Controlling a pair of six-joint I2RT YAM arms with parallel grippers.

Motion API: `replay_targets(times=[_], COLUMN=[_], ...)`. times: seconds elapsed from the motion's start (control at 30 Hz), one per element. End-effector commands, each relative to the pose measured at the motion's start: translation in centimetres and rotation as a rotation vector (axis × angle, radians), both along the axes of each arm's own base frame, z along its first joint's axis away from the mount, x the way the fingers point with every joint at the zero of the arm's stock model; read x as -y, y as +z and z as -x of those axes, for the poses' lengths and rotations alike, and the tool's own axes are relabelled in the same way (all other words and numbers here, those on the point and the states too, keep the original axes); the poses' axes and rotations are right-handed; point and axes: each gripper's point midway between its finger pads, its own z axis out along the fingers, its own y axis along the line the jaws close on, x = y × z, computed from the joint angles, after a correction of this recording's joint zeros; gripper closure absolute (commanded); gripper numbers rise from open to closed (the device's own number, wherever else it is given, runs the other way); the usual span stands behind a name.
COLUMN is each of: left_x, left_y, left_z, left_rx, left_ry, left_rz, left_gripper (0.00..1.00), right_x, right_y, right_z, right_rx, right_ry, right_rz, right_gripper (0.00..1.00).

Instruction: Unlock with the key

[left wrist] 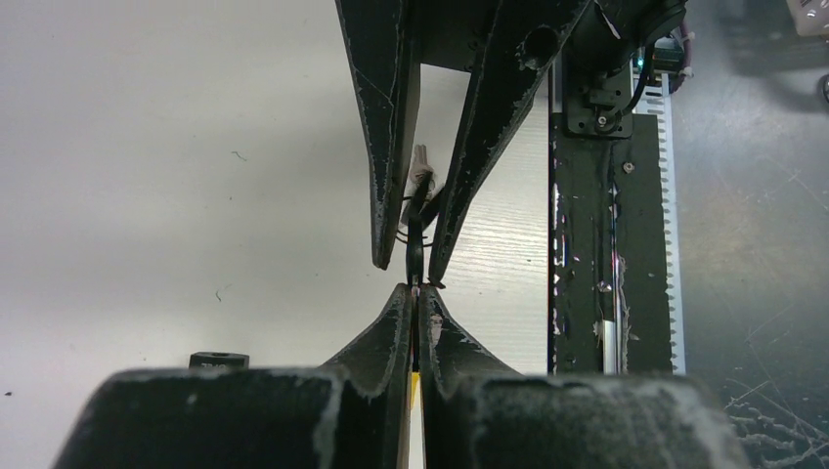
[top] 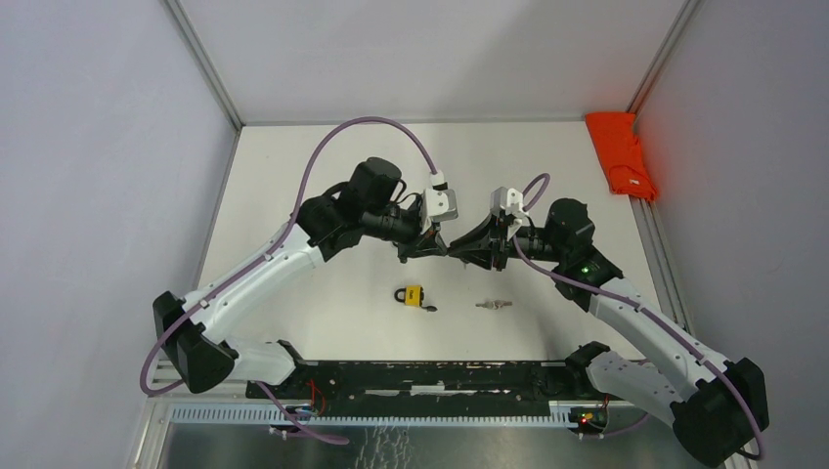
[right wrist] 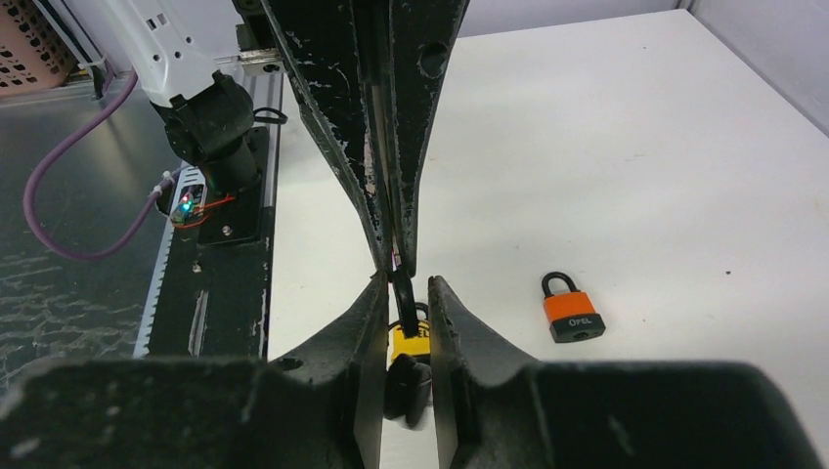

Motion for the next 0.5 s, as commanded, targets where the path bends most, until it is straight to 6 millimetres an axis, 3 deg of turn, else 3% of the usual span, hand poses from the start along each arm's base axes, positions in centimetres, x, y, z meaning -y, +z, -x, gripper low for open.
replay_targets(times=[0.0,0.1,0.4,0.47], left_x=[0.03,0.05,-0.02,-0.02], left_y=[3.00,3.04,3.16,3.09], left_z=[0.07,0.10,-0.06,-0.19], left_rx=[0.089,0.087,0.100,0.101], left_ry=[-0.025,-0.026,-0.015,-0.010], left_rz=[0.077,0.080,0.087,0.086], left_gripper=[0.92,0.92,0.92,0.92], right_x=[0.09,0.09,0.05,0.12], right_y=[-0.50,-0.78,-1.24,-1.16], right_z=[0.45,0.34,0.13,-0.04], right_rx=[0.012,0.005,-0.012,-0.008], right_ry=[0.020,0.015,0.010,-0.002], right_rz=[0.004,0.008,0.026,0.025], right_gripper=[0.75,0.75,0.99,1.00])
